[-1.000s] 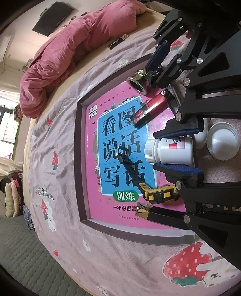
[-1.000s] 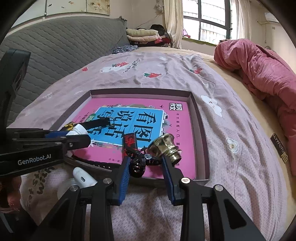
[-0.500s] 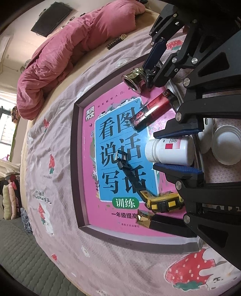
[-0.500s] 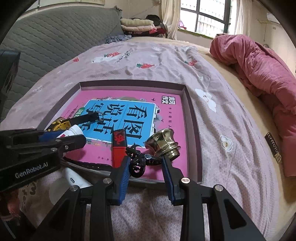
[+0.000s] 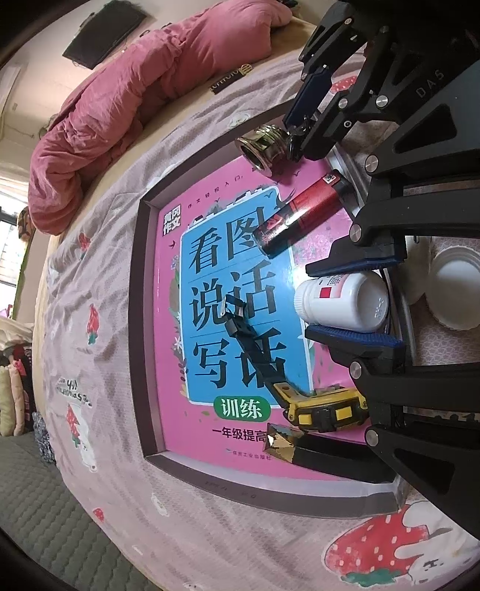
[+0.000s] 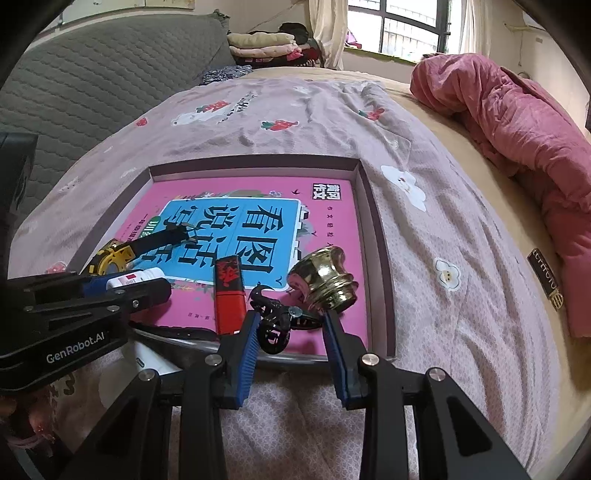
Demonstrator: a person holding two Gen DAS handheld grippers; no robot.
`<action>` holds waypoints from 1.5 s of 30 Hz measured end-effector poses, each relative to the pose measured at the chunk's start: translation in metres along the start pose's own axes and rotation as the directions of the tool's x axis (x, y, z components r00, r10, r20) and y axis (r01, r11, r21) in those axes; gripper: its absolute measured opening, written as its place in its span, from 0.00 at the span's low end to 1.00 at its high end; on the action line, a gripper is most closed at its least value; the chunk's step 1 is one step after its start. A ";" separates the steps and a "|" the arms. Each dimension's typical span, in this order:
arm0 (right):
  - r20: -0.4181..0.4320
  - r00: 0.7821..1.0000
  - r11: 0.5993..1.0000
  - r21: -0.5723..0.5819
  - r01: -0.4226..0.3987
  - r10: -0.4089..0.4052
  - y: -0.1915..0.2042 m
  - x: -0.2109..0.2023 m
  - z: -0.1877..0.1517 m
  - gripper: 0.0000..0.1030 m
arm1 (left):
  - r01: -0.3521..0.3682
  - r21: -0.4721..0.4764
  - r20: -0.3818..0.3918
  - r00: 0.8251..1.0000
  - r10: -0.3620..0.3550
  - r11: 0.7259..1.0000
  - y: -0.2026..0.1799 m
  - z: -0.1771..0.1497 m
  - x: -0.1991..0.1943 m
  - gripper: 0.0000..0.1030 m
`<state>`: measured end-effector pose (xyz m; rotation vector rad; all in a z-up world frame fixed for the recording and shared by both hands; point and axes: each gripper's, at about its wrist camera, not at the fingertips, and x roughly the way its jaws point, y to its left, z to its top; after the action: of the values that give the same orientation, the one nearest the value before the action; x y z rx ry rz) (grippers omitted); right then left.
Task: Organize rigid objects
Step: 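Lift the pill bottle and black clip and carry both over the tray, then open the right tool releasing the black clip in the tray while the left tool holds the bottle, then lower the white pill bottle into the tray with the left tool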
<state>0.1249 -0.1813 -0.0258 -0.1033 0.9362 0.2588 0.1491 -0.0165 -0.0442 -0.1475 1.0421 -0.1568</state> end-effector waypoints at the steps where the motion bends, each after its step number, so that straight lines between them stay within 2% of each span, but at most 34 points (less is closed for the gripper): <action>1: -0.003 1.000 1.000 0.004 0.001 -0.001 -0.001 0.000 0.000 0.34 | 0.001 -0.002 0.000 1.000 -0.001 1.000 0.000 0.000 0.000 0.26; 15: -0.001 1.000 1.000 0.023 0.016 -0.016 -0.006 -0.006 -0.002 0.34 | 0.011 -0.005 -0.031 0.999 -0.011 1.000 0.000 -0.001 0.006 0.26; 28: 0.066 0.998 0.999 0.054 0.003 -0.006 -0.012 -0.026 -0.011 0.36 | 0.027 -0.028 -0.034 0.999 -0.028 0.999 0.004 -0.004 0.001 0.26; 30: 0.072 0.997 0.999 0.050 0.001 -0.004 -0.011 -0.028 -0.012 0.39 | 0.029 -0.028 -0.036 0.999 -0.030 0.999 0.004 -0.005 0.000 0.27; 45: 0.095 0.995 0.997 0.073 0.021 -0.027 -0.017 -0.040 -0.013 0.39 | 0.039 -0.033 -0.030 0.999 -0.039 0.999 0.003 -0.010 -0.012 0.28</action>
<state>0.0967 -0.2069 -0.0011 -0.0358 0.8473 0.2059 0.1346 -0.0118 -0.0396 -0.1951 1.0727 -0.1782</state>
